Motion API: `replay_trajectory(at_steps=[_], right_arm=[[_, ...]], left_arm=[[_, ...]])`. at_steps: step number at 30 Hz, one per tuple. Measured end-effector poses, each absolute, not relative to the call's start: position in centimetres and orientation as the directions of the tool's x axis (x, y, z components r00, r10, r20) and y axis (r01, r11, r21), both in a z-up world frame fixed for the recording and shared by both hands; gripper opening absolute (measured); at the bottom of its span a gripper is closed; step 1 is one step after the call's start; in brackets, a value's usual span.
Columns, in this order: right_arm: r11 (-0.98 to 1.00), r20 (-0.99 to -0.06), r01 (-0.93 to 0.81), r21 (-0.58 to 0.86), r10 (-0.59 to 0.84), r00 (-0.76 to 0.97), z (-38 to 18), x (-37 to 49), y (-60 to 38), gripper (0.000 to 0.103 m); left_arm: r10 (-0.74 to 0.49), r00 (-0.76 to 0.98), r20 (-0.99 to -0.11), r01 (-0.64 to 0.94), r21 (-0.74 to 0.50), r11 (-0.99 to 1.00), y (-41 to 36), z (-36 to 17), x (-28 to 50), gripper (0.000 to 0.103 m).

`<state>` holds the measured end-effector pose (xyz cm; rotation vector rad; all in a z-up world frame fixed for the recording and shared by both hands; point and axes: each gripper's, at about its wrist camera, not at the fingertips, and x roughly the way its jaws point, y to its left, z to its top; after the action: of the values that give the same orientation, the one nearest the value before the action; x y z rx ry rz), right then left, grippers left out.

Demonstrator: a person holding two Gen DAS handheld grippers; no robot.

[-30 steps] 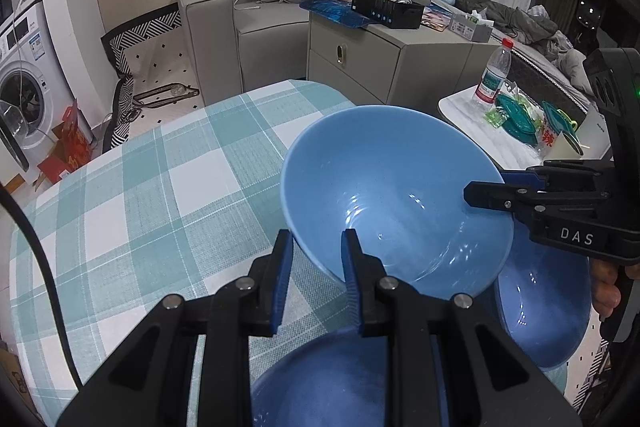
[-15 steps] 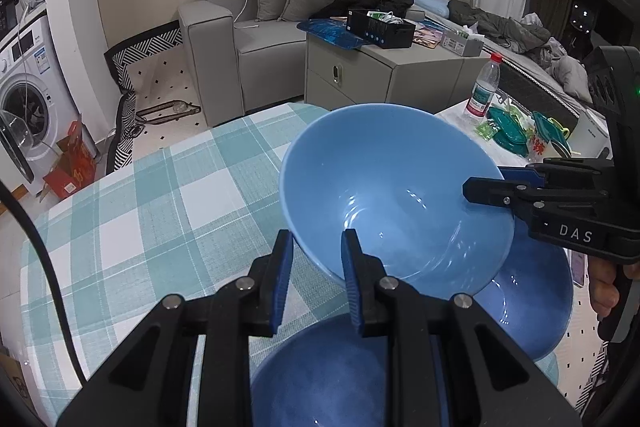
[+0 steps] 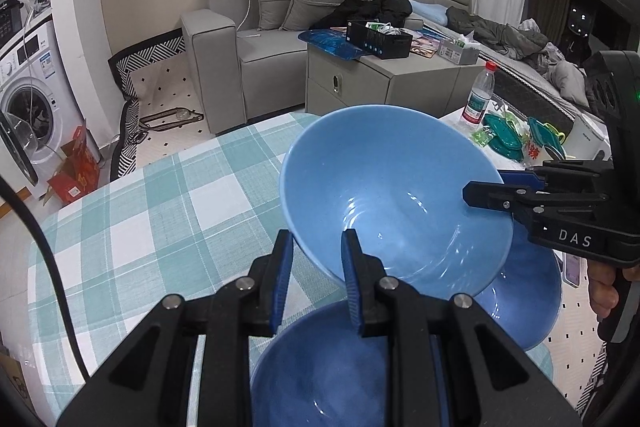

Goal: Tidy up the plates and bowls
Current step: 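Lift the gripped blue bowls off the cloth with both grippers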

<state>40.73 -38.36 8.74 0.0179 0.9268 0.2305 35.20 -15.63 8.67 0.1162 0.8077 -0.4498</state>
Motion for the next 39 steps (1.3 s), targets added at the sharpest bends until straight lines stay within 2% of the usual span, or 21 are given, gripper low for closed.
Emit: replay_trajectory(at_steps=[39], right_arm=[[0.958,-0.739,-0.276,0.083,0.245,0.628,12.5,34.0,-34.7,0.025]], left_arm=[[-0.328,0.671,-0.665,0.397,-0.050,0.916,-11.8,11.8,28.8,0.023]])
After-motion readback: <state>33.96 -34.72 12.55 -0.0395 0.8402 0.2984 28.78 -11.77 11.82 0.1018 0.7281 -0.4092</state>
